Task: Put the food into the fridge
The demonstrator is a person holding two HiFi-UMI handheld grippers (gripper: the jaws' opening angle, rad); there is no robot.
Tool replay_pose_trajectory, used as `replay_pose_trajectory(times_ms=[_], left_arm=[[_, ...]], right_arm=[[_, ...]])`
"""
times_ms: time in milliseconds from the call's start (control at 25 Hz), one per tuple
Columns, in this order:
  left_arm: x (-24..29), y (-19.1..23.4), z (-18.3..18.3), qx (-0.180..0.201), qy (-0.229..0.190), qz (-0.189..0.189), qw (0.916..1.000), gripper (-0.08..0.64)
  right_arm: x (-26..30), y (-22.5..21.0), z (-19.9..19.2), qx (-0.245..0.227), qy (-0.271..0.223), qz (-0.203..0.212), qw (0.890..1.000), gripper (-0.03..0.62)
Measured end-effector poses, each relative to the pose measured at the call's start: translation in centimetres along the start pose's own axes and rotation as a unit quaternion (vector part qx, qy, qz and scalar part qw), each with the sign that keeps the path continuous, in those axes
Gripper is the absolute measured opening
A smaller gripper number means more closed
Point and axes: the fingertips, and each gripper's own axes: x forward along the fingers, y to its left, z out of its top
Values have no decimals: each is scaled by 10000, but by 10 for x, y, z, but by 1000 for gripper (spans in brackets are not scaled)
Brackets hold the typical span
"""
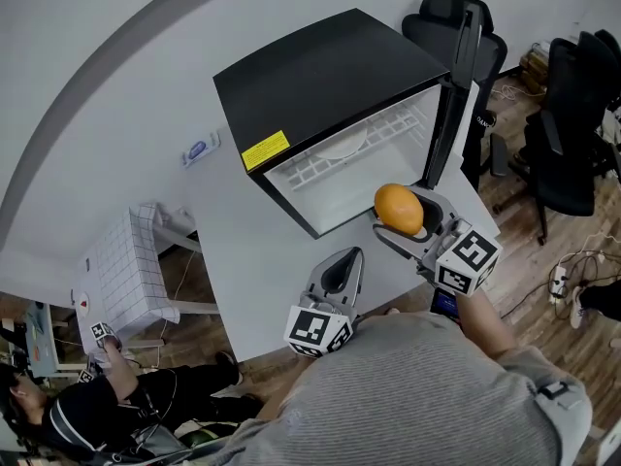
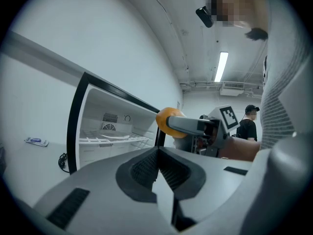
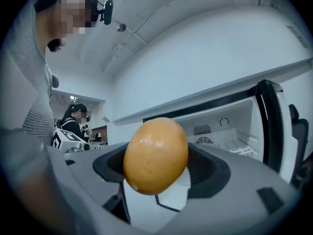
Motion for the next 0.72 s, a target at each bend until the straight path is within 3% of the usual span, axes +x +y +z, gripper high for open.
replay_pose_trajectory(times_ms=[320, 720], left_arm=[[-18, 18, 1, 29, 20, 297, 9996, 11], [-32, 36, -9, -75, 257, 573, 9980, 11]], right_arm=[[45, -46, -23, -88, 327, -48, 9994, 341], [114, -95, -32, -517, 724, -163, 9959, 341]])
